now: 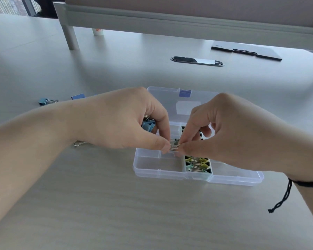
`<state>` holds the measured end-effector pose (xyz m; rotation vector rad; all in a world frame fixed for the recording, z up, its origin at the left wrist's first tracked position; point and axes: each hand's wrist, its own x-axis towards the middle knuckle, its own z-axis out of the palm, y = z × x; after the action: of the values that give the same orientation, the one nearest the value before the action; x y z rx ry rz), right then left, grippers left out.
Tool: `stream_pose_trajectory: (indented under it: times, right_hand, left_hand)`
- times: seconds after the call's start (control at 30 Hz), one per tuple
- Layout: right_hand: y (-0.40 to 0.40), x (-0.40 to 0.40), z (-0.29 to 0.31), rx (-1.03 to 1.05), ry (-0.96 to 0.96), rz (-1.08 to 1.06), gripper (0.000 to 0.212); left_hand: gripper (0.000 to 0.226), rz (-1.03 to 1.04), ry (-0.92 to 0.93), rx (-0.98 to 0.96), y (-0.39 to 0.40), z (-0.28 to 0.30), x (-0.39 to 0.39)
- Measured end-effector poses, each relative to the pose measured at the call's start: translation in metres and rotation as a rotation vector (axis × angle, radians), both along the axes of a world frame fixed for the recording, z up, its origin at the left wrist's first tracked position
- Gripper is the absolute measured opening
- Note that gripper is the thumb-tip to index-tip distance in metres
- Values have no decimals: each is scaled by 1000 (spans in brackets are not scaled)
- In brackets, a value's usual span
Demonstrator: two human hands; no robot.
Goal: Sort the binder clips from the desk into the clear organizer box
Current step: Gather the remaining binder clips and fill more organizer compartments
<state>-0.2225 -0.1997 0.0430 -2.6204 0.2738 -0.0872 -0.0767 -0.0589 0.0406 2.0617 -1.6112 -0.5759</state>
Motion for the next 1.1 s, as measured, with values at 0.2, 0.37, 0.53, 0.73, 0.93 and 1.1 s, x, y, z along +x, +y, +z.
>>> stream_pose_trajectory:
  times: [0.2,0.37,0.53,0.73,0.93,1.1]
  right_hand:
    - [-1,0,0,-21,-40,26,6]
    - [-1,-1,-1,-50,-4,75,9]
    - [-2,-3,-2,-142,-33,129,9]
    - [-2,-1,-8,-123,-71,135,10]
    - [-4,-1,-4,-249,-32,181,14]
    - [-3,-3,-5,-247,-28,160,13]
  left_hand:
    - [14,5,-16,0,1,0,1]
    - [17,21,-37,-2,0,-1,-1]
    - [20,44,-13,-2,-1,-2,1]
    - [20,78,25,11,-2,-1,-1]
    - [22,103,75,12,-2,0,0]
    - [19,133,41,43,-3,-1,-1]
